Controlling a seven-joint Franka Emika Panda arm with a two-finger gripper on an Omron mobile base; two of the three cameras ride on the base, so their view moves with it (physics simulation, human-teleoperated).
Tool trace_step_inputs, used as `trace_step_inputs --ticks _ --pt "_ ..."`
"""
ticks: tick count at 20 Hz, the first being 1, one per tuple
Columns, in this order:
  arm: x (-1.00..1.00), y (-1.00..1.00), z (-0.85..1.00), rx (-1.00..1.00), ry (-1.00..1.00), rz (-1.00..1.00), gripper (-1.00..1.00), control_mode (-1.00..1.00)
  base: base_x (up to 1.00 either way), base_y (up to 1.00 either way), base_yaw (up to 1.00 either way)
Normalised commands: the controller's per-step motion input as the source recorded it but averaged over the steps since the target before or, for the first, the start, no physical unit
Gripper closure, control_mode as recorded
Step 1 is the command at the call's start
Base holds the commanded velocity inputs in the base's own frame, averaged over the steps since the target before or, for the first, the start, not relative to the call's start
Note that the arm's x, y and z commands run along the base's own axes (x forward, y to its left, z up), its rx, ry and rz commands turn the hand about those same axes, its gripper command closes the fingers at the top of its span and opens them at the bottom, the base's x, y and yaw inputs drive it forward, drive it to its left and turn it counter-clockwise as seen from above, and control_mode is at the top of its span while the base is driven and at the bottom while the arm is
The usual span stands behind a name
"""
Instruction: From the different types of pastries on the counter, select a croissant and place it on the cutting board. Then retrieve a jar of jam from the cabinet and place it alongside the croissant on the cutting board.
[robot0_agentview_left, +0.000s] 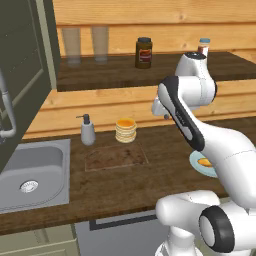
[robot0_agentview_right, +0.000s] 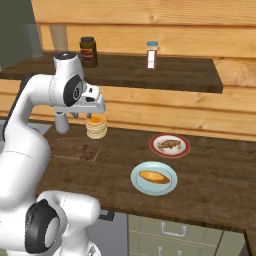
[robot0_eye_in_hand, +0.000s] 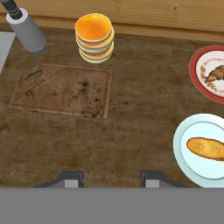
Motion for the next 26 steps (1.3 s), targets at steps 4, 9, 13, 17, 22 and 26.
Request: trace_step_inputs --ticks 4,9,13,17,22,26 --pt "-0.01 0.0 -0.05 0.0 -0.02 -0.04 -1.0 -1.0 0.0 0.0 0.0" --pt "0.42 -0.28 -0.56 0.0 -0.1 -0.27 -1.0 -1.0 0.0 0.0 0.0" --pt "0.34 -0.75 -0.62 0.06 0.0 -0.3 -1.0 -1.0 0.0 0.0 0.0" --pt "0.38 -0.97 -0.34 0.09 0.04 -0.25 -1.0 -1.0 0.0 0.0 0.0" --pt "0.72 -0.93 -0.19 0.13 0.14 -0.18 -1.0 -1.0 0.0 0.0 0.0" --pt "0.69 -0.77 -0.15 0.16 0.07 -0.09 -1.0 -1.0 0.0 0.0 0.0"
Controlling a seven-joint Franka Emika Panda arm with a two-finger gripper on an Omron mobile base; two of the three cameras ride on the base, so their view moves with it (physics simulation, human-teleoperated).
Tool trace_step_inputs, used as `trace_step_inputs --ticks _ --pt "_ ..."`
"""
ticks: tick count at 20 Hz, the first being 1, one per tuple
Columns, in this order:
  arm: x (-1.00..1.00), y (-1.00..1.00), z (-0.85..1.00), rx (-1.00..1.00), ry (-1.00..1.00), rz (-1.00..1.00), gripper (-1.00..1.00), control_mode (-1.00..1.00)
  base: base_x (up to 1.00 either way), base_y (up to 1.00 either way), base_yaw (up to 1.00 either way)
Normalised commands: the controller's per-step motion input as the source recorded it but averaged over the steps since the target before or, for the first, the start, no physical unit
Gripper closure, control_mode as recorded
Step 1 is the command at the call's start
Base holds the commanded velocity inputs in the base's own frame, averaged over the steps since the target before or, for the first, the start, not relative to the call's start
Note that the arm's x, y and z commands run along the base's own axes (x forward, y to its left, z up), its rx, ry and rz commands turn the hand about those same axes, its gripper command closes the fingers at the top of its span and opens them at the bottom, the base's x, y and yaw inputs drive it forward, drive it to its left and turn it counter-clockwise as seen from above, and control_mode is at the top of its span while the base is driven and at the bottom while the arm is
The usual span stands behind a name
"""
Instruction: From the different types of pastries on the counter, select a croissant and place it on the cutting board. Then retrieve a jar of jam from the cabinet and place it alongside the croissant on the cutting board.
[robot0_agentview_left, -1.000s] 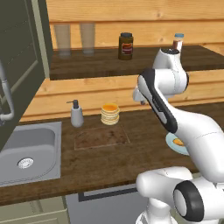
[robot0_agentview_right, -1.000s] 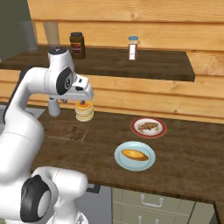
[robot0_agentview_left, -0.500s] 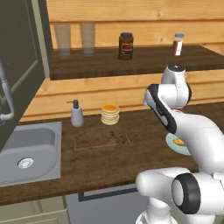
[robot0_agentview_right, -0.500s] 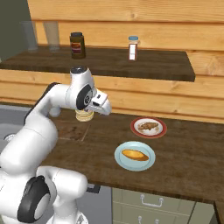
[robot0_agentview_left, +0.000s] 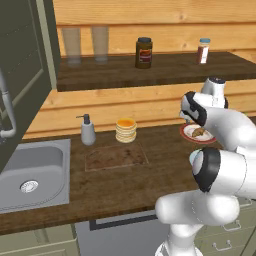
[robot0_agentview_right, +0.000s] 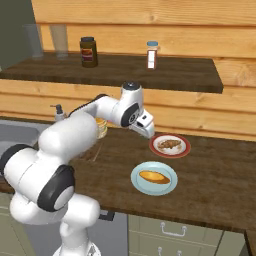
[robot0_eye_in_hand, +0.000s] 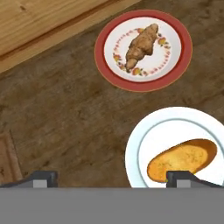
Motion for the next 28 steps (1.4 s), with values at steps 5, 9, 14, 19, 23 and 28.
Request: trace_step_inputs --ticks 5,9,14,19,23,28 --pt "0.53 -0.63 -0.13 0.15 0.02 -0.05 -1.0 -1.0 0.0 0.0 0.0" --pt "0.17 -0.7 -0.53 0.11 0.0 -0.06 -1.0 -1.0 0.0 0.0 0.0" --pt "0.01 -0.63 -0.33 0.03 0.02 -0.12 -1.0 -1.0 0.0 0.0 0.0" --pt "0.16 -0.37 -0.25 0.0 0.04 -0.08 -1.0 -1.0 0.0 0.0 0.0" --pt "0.52 -0.21 -0.28 0.05 0.0 -0.05 -1.0 -1.0 0.0 0.0 0.0" --pt "0.78 -0.19 -0.21 0.12 0.01 -0.03 -1.0 -1.0 0.0 0.0 0.0"
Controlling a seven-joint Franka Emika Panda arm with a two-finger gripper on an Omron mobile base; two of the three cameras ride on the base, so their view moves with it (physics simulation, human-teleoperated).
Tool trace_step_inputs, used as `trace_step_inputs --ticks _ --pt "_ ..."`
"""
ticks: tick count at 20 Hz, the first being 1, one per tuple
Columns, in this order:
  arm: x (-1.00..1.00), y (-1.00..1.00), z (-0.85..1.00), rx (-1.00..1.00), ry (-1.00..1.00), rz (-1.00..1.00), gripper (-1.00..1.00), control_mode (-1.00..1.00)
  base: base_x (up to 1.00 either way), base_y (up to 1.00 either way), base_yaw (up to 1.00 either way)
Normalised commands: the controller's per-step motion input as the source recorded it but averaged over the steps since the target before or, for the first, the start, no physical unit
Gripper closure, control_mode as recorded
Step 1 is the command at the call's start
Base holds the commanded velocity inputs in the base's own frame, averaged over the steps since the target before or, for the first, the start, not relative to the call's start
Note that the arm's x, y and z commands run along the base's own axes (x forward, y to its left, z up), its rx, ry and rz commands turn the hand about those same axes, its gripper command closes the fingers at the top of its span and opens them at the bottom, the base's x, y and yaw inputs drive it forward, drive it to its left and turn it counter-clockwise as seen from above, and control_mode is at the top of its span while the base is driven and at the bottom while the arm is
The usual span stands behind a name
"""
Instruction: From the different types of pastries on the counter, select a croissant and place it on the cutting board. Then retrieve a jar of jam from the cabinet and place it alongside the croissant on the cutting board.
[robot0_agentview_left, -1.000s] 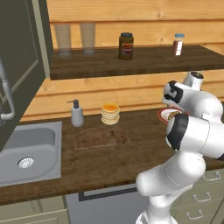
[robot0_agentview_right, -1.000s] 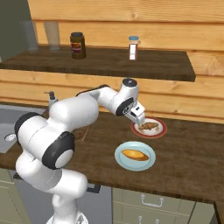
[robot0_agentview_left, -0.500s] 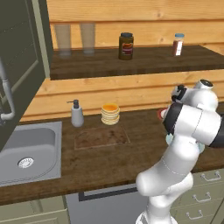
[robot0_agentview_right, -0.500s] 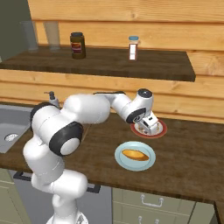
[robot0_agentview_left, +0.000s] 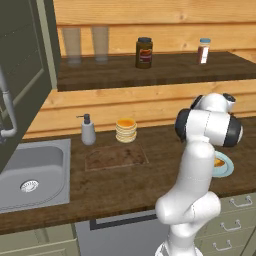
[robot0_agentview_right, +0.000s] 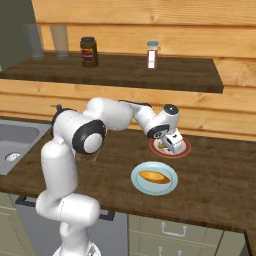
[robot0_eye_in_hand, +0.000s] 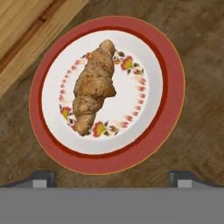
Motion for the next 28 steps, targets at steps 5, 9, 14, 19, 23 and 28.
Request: trace_step_inputs --ticks 5,9,14,19,23,28 --pt "0.79 -0.23 -0.25 0.08 0.08 0.0 -1.0 -1.0 0.0 0.0 0.0" --pt "0.49 -0.07 -0.42 0.0 0.1 0.0 -1.0 -1.0 0.0 0.0 0.0" --pt "0.4 0.0 -0.28 0.03 0.03 0.0 -1.0 -1.0 0.0 0.0 0.0" --pt "0.37 0.0 -0.3 0.05 0.0 0.0 1.0 -1.0 0.0 0.0 0.0" --pt "0.05 0.0 -0.4 0.0 0.0 0.0 1.0 -1.0 0.0 0.0 0.0" --pt "-0.34 -0.02 -0.06 0.0 -0.01 0.0 1.0 -1.0 0.0 0.0 0.0"
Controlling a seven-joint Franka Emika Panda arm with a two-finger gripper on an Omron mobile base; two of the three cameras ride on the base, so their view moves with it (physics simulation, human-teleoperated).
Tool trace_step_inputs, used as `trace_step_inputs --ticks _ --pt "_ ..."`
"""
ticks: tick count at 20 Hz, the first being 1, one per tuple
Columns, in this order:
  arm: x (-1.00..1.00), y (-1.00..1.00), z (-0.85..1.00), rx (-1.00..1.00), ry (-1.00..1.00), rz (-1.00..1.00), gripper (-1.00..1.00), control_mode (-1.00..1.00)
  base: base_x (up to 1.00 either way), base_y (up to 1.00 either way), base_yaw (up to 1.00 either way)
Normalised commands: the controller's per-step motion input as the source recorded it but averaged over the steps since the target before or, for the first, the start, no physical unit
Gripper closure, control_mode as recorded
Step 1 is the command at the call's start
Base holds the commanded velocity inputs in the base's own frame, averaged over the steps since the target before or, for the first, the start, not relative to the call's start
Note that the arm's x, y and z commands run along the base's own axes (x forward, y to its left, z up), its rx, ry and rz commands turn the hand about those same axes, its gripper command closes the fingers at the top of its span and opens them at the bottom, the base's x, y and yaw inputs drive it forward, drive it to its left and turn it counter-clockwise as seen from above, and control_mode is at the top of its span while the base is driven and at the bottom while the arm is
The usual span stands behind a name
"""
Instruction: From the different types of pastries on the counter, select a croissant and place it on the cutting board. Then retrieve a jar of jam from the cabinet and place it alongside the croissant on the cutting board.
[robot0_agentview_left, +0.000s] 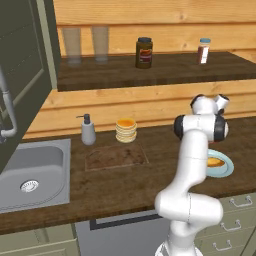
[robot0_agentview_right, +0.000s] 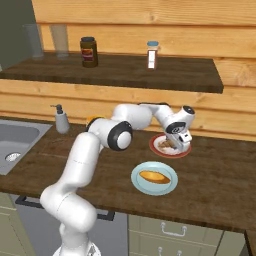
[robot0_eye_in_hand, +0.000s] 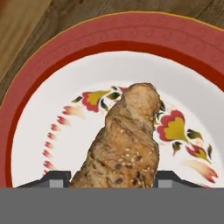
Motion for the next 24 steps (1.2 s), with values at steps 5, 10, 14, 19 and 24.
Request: trace_step_inputs --ticks 5,10,14,19,24 --pt "-0.75 0.0 0.27 0.03 -0.01 0.0 1.0 -1.0 0.0 0.0 0.0" --pt "-0.9 0.14 0.23 0.01 0.0 0.0 1.0 -1.0 0.0 0.0 0.0" --pt "-0.82 0.32 0.37 0.0 0.0 0.0 1.0 -1.0 0.0 0.0 0.0" --pt "-0.8 0.7 0.18 -0.01 0.0 0.0 1.0 -1.0 0.0 0.0 0.0" --pt "-0.79 0.84 0.01 -0.02 0.0 0.0 1.0 -1.0 0.0 0.0 0.0"
